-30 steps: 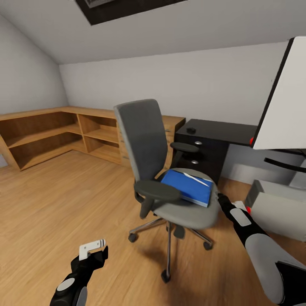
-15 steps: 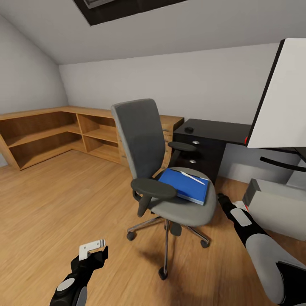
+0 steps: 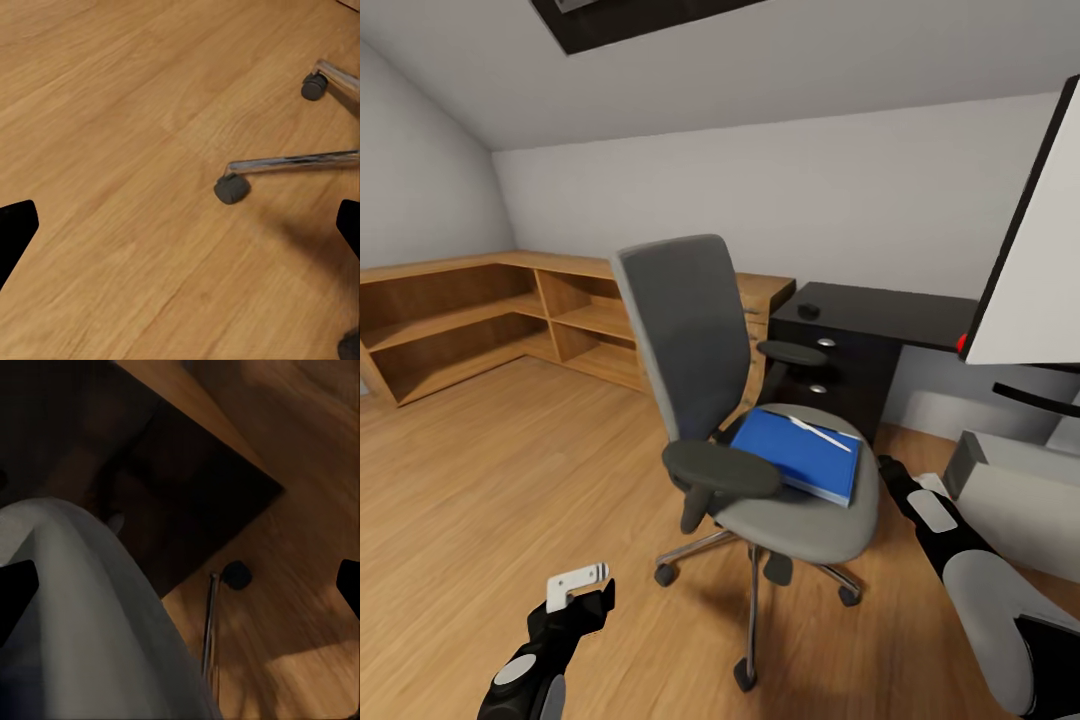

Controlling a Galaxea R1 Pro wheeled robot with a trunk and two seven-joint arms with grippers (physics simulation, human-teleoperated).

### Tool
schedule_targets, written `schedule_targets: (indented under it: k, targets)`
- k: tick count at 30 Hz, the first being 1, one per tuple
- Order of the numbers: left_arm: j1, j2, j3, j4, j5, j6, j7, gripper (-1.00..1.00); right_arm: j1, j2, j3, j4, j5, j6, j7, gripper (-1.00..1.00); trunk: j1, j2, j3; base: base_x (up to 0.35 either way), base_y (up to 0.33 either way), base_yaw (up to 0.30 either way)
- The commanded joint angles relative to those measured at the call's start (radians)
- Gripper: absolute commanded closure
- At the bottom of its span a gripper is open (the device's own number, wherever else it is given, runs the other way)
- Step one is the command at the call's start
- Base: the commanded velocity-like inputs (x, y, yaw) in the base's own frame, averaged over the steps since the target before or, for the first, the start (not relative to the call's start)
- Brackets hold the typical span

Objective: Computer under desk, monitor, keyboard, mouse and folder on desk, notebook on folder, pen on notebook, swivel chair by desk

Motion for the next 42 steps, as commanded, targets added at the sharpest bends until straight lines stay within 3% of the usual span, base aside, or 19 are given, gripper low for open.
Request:
schedule_targets:
  k: [1, 8, 25, 42]
  targets:
    - [0.0, -0.001, 0.0, -0.001, 0.003, 0.005, 0.003, -1.0, 0.0, -0.001, -0.003, -0.002, -0.006, 0.005, -0.004, -1.0, 0.0, 0.0, -0.001, 0.244, 0.0, 0.0]
    - [0.0, -0.001, 0.001, -0.001, 0.003, 0.005, 0.003, -1.0, 0.0, -0.004, -0.003, -0.002, -0.006, 0.005, -0.004, -1.0, 0.0, 0.0, -0.001, 0.211, 0.0, 0.0]
    - [0.0, -0.001, -0.001, -0.002, 0.002, 0.006, 0.003, -1.0, 0.0, -0.003, -0.003, -0.002, -0.007, 0.005, -0.003, -1.0, 0.0, 0.0, -0.001, 0.021, 0.0, 0.008]
    - [0.0, -0.001, -0.002, -0.002, 0.001, 0.006, 0.001, -1.0, 0.0, 0.0, -0.003, -0.002, -0.007, 0.005, 0.0, -1.0, 0.0, 0.0, -0.001, 0.0, 0.0, 0.175]
